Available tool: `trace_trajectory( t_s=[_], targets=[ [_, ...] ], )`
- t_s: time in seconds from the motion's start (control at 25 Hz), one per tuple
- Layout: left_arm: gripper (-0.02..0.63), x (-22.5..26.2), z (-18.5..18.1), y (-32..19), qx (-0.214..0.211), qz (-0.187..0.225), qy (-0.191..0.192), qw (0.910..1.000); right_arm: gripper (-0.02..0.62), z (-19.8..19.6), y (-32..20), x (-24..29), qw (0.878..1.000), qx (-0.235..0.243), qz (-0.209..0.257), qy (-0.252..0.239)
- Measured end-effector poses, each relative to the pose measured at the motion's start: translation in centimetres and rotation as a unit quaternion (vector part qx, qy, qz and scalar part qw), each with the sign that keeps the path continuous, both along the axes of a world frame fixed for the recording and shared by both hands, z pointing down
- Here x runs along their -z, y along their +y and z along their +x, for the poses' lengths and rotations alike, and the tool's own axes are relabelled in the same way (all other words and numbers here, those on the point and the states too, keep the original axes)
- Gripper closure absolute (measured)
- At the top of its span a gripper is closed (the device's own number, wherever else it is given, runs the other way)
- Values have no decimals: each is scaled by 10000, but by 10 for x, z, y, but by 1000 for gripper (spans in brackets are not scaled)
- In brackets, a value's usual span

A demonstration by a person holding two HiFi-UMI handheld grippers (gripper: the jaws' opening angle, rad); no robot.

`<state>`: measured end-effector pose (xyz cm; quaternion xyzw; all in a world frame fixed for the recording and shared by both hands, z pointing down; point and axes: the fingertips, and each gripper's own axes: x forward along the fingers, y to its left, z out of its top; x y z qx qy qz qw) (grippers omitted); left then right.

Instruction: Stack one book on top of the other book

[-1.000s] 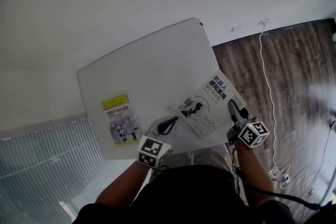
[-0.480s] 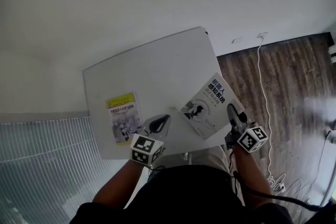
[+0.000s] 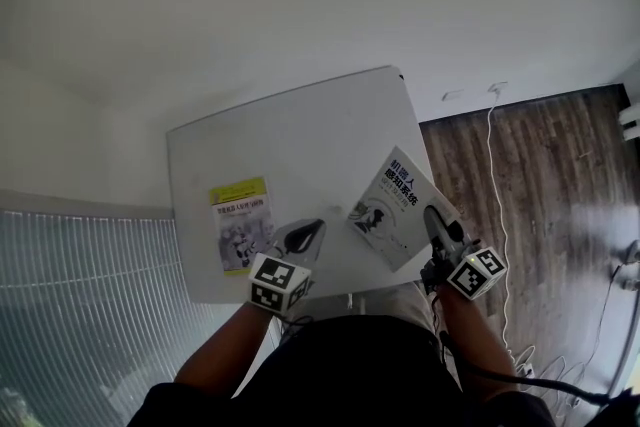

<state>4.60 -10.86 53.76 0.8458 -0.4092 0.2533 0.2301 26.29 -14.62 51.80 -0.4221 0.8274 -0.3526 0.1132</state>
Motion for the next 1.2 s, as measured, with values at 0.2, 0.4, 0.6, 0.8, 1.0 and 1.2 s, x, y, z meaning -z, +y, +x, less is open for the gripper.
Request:
trace_trajectory(
  t_s=[0.2, 0.4, 0.6, 0.8, 1.0, 1.2],
  targets=[
    [598, 0, -8, 3, 43, -2, -2, 10000, 545, -19, 8, 16, 9992, 338, 186, -132],
    [598, 1, -17, 5, 62, 50, 20, 10000, 545, -38, 14, 29, 9971, 602, 408, -234],
    [598, -6, -32, 8, 163, 57, 52, 9998, 545, -60, 24, 38, 9941, 847, 613, -284],
    [598, -20, -37, 12, 108, 59, 127, 9998, 545, -74, 30, 50, 9901, 1070, 826, -383],
    [474, -18, -42, 18, 37, -134, 299, 9995, 545, -93, 36, 79, 9836, 1370, 1047, -521],
    [436, -18, -54, 15, 124, -23, 458, 9989, 545, -117, 41, 112, 9716, 1759, 1424, -691]
  ],
)
